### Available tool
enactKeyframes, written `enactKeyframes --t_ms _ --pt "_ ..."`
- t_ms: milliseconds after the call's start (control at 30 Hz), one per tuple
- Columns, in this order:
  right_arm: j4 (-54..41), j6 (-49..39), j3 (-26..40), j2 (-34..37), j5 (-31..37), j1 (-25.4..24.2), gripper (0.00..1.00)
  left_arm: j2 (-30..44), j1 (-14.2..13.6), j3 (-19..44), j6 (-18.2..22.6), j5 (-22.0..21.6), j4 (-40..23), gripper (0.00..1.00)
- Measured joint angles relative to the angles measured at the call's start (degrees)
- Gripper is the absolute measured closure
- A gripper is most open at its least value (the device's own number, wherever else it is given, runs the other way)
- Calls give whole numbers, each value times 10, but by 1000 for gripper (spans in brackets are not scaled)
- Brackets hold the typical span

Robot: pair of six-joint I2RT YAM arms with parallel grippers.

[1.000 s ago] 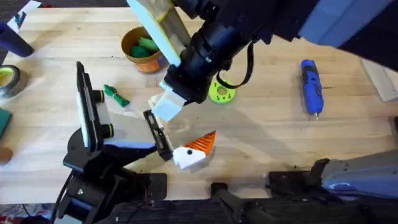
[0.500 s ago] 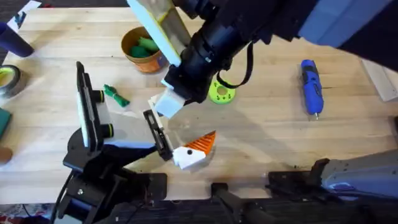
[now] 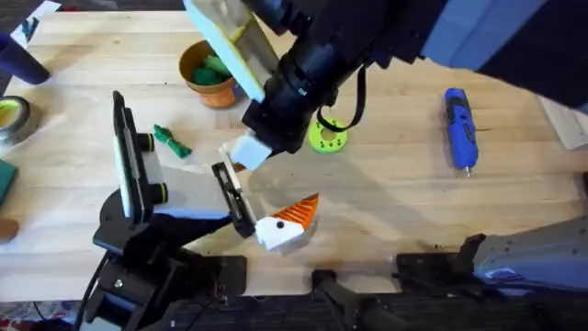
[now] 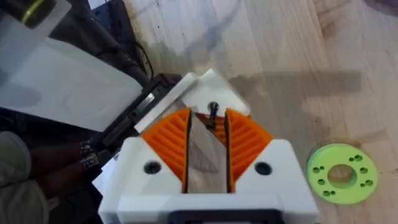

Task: Pick up the gripper from the table and insert it into the empty holder that is missing its gripper. Then pick up a screw, insert it into the mounting hole, and use the screwdriver to tighten it. Finally, clean up the table by picking up the vegetable and placing it into the bucket.

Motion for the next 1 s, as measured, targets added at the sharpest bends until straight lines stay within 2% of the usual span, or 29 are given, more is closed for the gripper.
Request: enactKeyframes --t_ms 367,467,1000 --pt "8 0 0 0 0 0 863 0 0 0 0 0 0 9" --pt "15 0 0 0 2 0 987 0 0 0 0 0 0 9" --pt "20 -21 0 0 2 0 996 0 0 0 0 0 0 9"
